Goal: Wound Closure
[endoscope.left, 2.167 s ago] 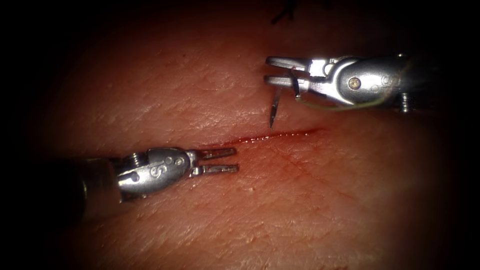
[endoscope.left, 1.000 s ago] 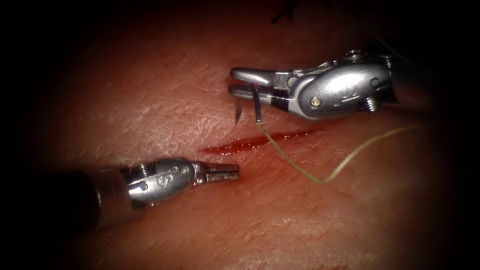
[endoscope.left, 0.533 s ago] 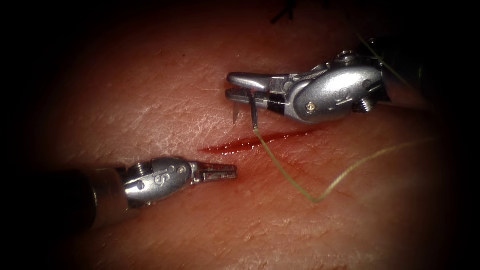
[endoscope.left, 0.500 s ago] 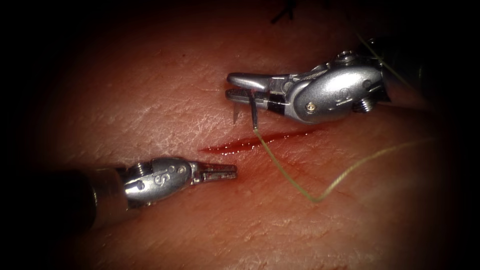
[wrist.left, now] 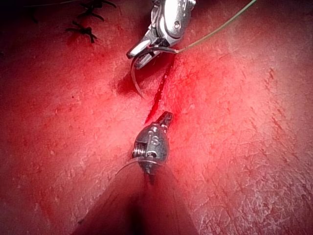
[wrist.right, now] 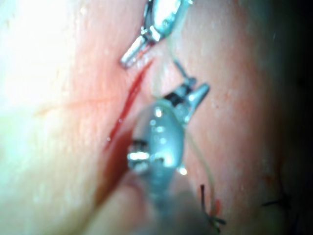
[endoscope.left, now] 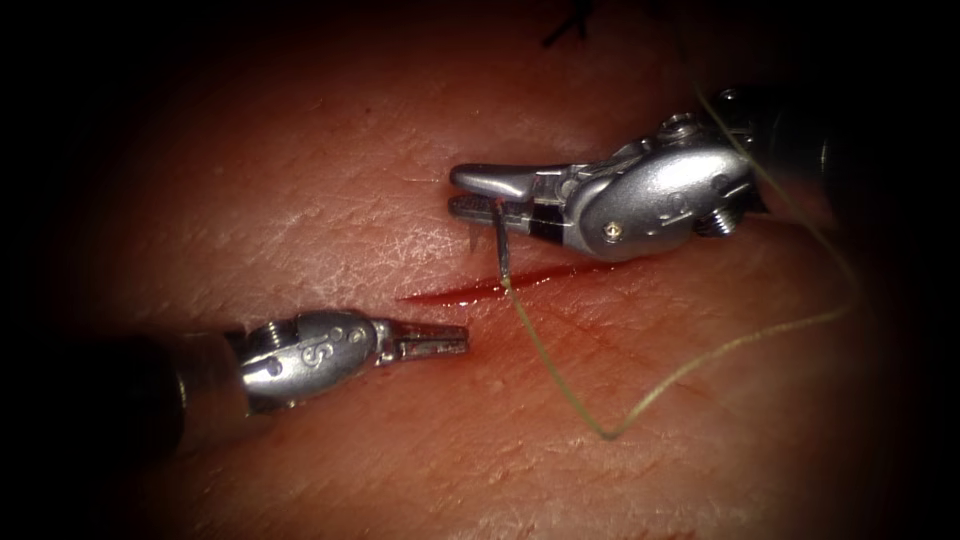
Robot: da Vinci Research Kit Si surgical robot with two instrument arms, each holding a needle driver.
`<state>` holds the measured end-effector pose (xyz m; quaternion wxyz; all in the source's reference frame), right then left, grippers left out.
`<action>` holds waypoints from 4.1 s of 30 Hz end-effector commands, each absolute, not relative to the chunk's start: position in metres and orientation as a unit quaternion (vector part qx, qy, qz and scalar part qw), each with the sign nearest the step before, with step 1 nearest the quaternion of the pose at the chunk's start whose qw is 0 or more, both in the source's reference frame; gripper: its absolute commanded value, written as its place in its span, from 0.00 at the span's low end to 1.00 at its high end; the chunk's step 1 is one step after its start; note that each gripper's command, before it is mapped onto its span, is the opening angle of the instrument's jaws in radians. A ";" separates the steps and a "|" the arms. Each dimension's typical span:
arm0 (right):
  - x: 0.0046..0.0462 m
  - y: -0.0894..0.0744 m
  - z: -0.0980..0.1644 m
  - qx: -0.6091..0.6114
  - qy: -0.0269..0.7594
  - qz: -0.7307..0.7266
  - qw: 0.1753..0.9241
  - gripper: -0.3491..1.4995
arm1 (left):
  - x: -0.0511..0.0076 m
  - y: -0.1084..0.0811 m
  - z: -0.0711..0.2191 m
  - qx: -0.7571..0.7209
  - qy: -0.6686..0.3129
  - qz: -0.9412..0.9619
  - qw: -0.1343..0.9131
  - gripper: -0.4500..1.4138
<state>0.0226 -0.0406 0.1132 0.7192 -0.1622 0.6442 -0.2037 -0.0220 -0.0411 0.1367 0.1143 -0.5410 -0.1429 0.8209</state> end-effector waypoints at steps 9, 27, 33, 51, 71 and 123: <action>0.0231 -0.041 0.115 -0.181 0.628 -0.238 0.719 0.00 | -0.0223 -0.041 0.137 -0.541 -0.143 0.821 0.115 0.16; 0.0220 -0.048 0.120 -0.207 0.618 -0.317 0.689 0.00 | -0.0223 -0.041 0.137 -0.541 -0.142 0.821 0.115 0.13; 0.0220 -0.049 0.121 -0.203 0.613 -0.329 0.689 0.00 | -0.0221 -0.041 0.137 -0.541 -0.142 0.821 0.115 0.11; 0.0211 -0.050 0.123 -0.173 0.619 -0.300 0.705 0.00 | -0.0219 -0.041 0.137 -0.541 -0.142 0.821 0.115 0.08; 0.0211 -0.048 0.121 -0.205 0.615 -0.282 0.707 0.00 | -0.0219 -0.041 0.137 -0.540 -0.140 0.822 0.116 0.06; 0.0221 -0.038 0.114 -0.136 0.666 -0.143 0.719 0.00 | -0.0226 -0.041 0.138 -0.539 -0.136 0.823 0.118 0.06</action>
